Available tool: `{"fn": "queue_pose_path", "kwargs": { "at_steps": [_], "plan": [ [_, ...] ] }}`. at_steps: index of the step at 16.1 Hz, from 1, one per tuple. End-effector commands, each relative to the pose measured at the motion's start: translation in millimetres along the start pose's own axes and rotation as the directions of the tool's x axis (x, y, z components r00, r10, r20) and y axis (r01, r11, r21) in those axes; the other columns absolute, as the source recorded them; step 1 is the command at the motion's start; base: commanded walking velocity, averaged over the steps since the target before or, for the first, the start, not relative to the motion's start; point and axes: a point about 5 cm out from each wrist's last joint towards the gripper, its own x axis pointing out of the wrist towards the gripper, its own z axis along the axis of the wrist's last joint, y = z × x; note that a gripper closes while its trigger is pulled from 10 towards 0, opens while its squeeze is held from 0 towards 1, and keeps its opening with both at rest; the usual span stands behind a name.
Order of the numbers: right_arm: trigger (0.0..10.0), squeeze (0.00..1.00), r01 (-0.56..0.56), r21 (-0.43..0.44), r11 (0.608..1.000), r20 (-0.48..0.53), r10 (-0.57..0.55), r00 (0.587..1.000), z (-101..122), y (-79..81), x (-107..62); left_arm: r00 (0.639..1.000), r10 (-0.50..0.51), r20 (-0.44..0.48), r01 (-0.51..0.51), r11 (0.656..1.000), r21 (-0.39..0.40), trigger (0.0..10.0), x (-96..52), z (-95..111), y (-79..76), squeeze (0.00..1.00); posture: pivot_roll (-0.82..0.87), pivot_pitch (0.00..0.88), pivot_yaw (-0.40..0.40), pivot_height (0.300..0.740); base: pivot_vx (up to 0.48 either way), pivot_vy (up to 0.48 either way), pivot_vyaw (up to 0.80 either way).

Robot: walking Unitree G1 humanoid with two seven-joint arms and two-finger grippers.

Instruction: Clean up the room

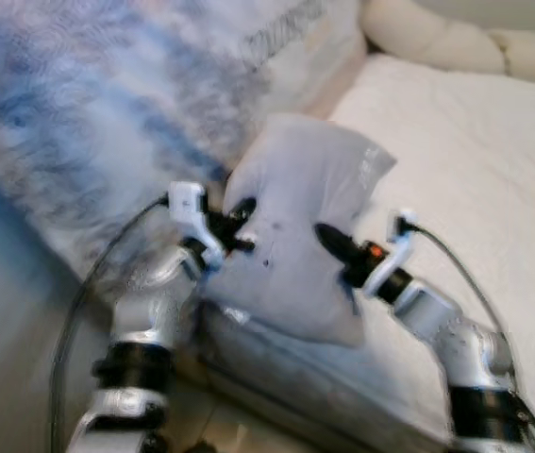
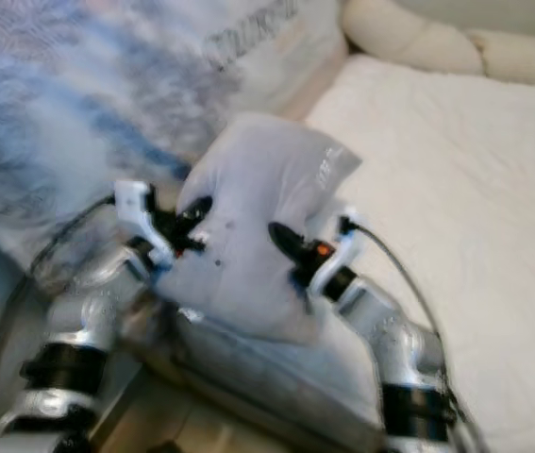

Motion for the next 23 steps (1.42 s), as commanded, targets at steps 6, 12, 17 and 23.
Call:
{"fn": "queue_pose_path", "kwargs": {
  "at_steps": [6, 12, 17, 23],
  "plan": [
    [10.0, 0.00, -0.097, -0.003, 0.995, 0.010, 0.097, 0.995, 0, 19.2, 12.9, 0.995, -0.090, -0.034, 0.092, 0.994, 0.064, 10.0, 7.6, 6, -9.4, 0.00, -0.01, 0.000, 0.025, 0.740, 0.000, 0.000, 0.00],
    [10.0, 0.00, -0.034, -0.056, 0.998, 0.035, 0.036, 0.999, 9, 12.3, 24.6, 0.986, 0.018, -0.166, 0.012, 0.984, 0.178, 10.0, 16.2, -6, 6.4, 0.00, -0.03, 0.000, 0.028, 0.740, 0.000, 0.000, 0.00],
    [10.0, 0.00, 0.117, -0.099, 0.988, 0.046, -0.112, 0.993, 26, -17.0, 51.6, 0.985, 0.075, -0.158, -0.013, 0.933, 0.361, 10.0, 37.2, 14, 16.2, 0.00, -0.03, 0.000, 0.033, 0.740, 0.000, 0.000, 0.00],
    [10.0, 0.00, 0.243, -0.159, 0.957, 0.131, -0.223, 0.966, 62, -24.4, 74.3, 0.985, 0.142, -0.102, -0.075, 0.869, 0.488, 10.0, 59.3, 44, 15.9, 0.00, -0.02, 0.000, 0.016, 0.740, 0.000, 0.000, 0.00]
  ]
}}
